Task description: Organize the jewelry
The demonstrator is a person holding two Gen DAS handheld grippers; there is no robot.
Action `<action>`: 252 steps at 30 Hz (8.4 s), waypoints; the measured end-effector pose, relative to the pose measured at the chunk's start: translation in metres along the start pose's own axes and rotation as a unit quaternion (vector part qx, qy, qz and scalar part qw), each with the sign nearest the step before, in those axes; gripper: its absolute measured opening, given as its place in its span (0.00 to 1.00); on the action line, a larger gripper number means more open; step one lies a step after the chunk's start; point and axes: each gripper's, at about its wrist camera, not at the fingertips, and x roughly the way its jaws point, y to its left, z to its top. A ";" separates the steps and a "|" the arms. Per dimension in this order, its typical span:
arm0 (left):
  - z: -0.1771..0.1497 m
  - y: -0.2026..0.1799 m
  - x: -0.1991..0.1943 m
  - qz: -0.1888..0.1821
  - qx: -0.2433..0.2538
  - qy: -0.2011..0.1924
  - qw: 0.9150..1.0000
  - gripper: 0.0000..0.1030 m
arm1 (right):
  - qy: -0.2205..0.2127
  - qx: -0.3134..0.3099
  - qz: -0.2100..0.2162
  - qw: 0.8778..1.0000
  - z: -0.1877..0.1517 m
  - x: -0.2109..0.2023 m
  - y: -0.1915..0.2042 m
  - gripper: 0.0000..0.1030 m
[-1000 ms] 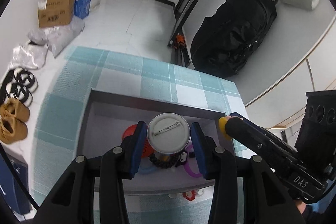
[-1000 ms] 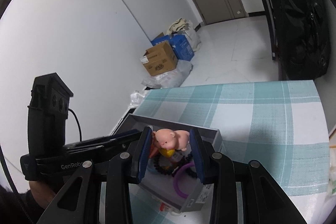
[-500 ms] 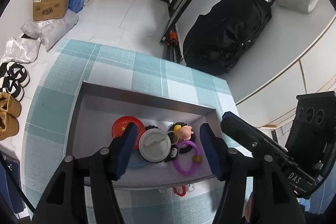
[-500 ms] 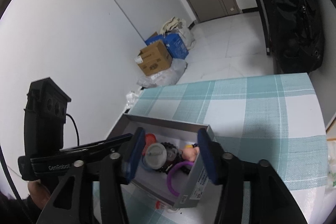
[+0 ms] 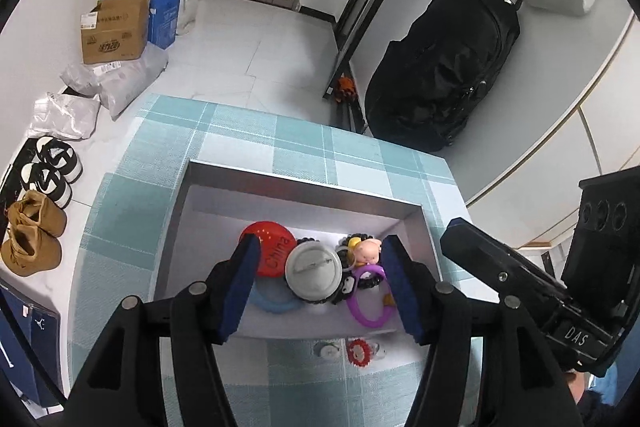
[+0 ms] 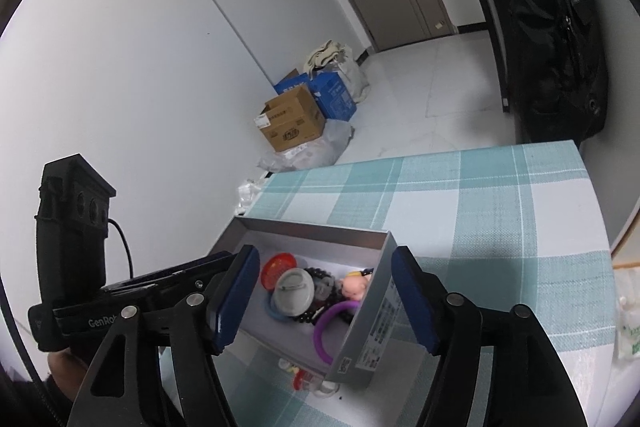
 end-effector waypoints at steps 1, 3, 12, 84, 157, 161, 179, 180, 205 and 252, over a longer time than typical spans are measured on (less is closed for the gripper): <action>-0.001 0.001 -0.001 -0.001 -0.005 0.000 1.000 0.56 | -0.001 -0.001 -0.001 1.000 -0.001 -0.001 0.001 0.67; -0.004 0.002 -0.003 -0.008 -0.014 -0.002 1.000 0.56 | -0.003 -0.003 -0.001 1.000 -0.004 -0.003 0.003 0.68; -0.024 -0.007 -0.033 -0.019 0.002 -0.054 0.998 0.57 | -0.014 -0.022 -0.018 0.999 -0.016 -0.018 0.013 0.75; -0.068 0.007 -0.004 0.067 -0.031 0.060 0.995 0.57 | 0.101 0.003 -0.081 0.992 -0.071 0.000 0.003 0.27; -0.059 -0.025 -0.029 0.035 0.024 0.002 0.999 0.08 | 0.030 0.024 -0.036 0.999 -0.053 -0.039 0.005 0.28; -0.047 -0.020 -0.034 0.030 0.019 -0.015 0.999 0.08 | 0.016 0.000 -0.030 0.999 -0.049 -0.035 0.022 0.28; -0.007 -0.012 -0.023 0.064 0.044 -0.057 0.995 0.08 | 0.027 -0.041 0.009 0.999 -0.011 -0.002 0.032 0.28; -0.005 -0.012 -0.020 0.065 0.046 -0.055 0.995 0.08 | 0.029 -0.039 0.012 0.999 -0.008 0.003 0.030 0.28; 0.018 0.004 0.012 -0.011 0.005 0.004 1.000 0.08 | 0.038 -0.037 0.039 0.998 0.015 0.034 0.006 0.28; -0.030 -0.015 -0.078 0.160 0.013 -0.165 0.973 0.58 | -0.094 -0.096 -0.010 0.991 -0.031 -0.058 0.041 1.00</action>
